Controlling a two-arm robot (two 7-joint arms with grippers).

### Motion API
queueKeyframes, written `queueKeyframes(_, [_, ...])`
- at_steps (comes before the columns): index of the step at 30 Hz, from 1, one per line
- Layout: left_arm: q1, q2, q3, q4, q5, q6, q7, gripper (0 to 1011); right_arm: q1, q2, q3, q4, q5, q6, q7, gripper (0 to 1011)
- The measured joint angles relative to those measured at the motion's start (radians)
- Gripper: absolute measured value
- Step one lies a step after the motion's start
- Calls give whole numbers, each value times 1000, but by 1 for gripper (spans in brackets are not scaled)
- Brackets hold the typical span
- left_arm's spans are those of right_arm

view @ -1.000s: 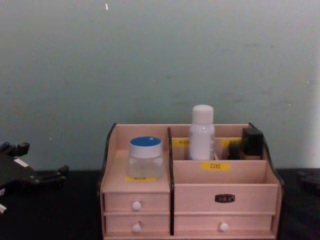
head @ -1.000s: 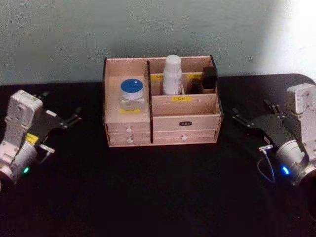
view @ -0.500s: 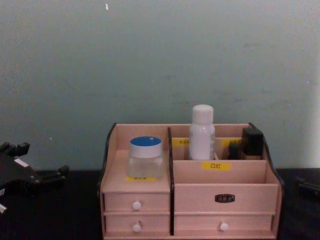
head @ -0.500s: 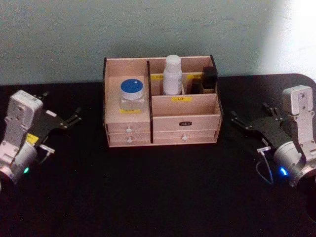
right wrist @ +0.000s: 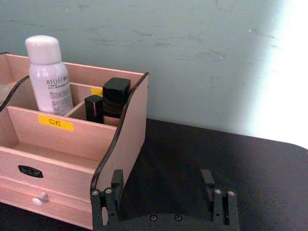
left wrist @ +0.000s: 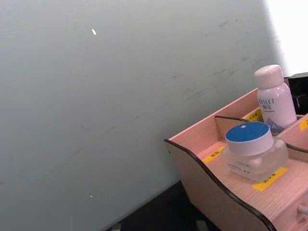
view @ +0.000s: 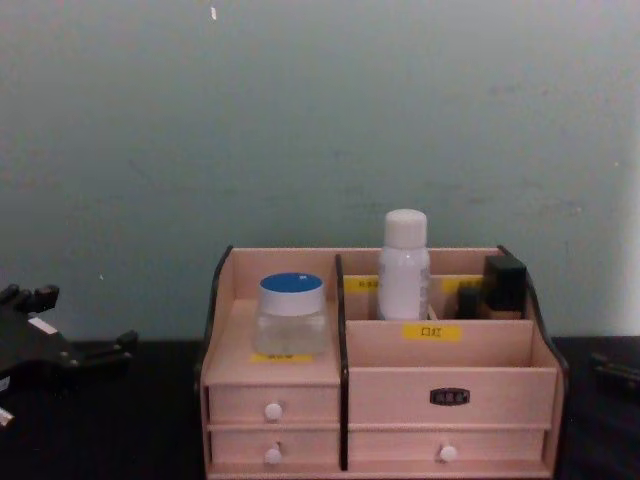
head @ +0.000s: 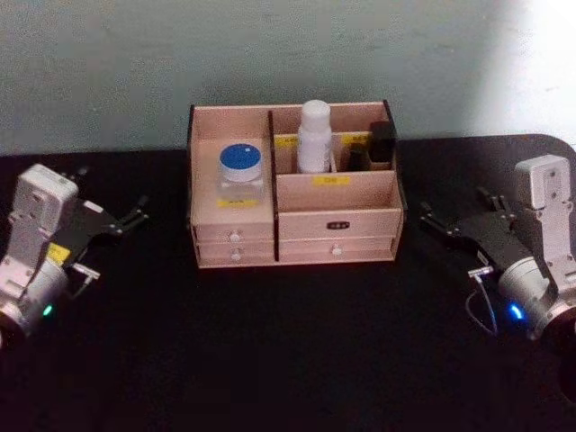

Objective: Pick up the facial cleanser and watermelon frost from the table and place them into the tiered storage box.

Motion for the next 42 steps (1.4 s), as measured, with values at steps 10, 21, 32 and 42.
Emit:
queueKeyframes(10, [0, 0, 0, 0, 0, 0, 0, 1001, 0, 1, 0, -1, 1, -1, 0, 1002])
queueKeyframes(21, [0, 0, 0, 0, 0, 0, 0, 1001, 0, 1, 0, -1, 2, -1, 0, 1002])
queueKeyframes(32, [0, 0, 0, 0, 0, 0, 0, 1001, 0, 1, 0, 0, 2, -1, 0, 1003])
queueKeyframes(42, [0, 0, 0, 0, 0, 0, 0, 1001, 0, 1, 0, 0, 2, -1, 0, 1002])
